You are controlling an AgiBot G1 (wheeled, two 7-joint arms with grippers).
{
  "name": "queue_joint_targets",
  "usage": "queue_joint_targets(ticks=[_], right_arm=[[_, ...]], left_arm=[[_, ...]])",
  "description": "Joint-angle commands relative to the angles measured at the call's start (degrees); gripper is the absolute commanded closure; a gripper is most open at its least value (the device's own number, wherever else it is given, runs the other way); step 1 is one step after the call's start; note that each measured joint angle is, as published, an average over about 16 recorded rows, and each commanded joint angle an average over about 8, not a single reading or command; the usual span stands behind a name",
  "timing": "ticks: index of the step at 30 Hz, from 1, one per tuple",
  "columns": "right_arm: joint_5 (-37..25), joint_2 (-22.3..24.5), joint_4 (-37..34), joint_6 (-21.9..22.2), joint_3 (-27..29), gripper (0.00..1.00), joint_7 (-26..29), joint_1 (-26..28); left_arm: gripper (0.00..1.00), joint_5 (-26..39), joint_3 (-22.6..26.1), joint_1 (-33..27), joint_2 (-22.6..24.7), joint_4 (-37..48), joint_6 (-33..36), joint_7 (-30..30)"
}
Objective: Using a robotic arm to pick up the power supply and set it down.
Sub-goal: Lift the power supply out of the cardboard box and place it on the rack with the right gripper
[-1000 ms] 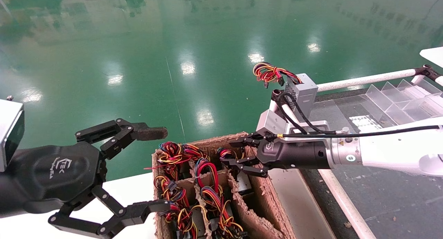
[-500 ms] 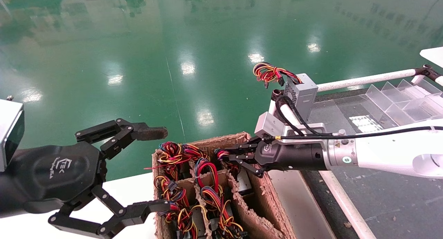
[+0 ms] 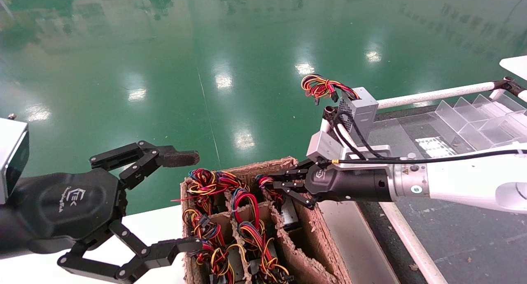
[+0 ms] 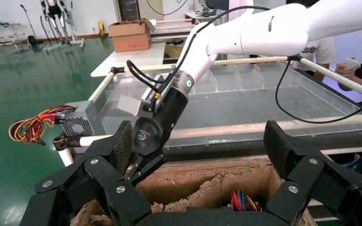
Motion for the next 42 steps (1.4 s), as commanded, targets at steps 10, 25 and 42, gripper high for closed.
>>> queue_joint_targets(ticks=[10,25,42], right_arm=[[4.5,3.1,2.0,-2.1,3.1,1.0,-0.3,0.7],[11.6,10.2,12.9,-1.2,9.1,1.0,6.2,4.8],[12.0,14.1,9.1,5.6,13.1,1.0,5.0,16.2]], left_arm=[[0.0,0.0,0.0,0.0,0.0,0.0,0.0,0.0],[0.0,0.0,0.0,0.0,0.0,0.0,0.0,0.0],[0.0,0.0,0.0,0.0,0.0,0.0,0.0,0.0]])
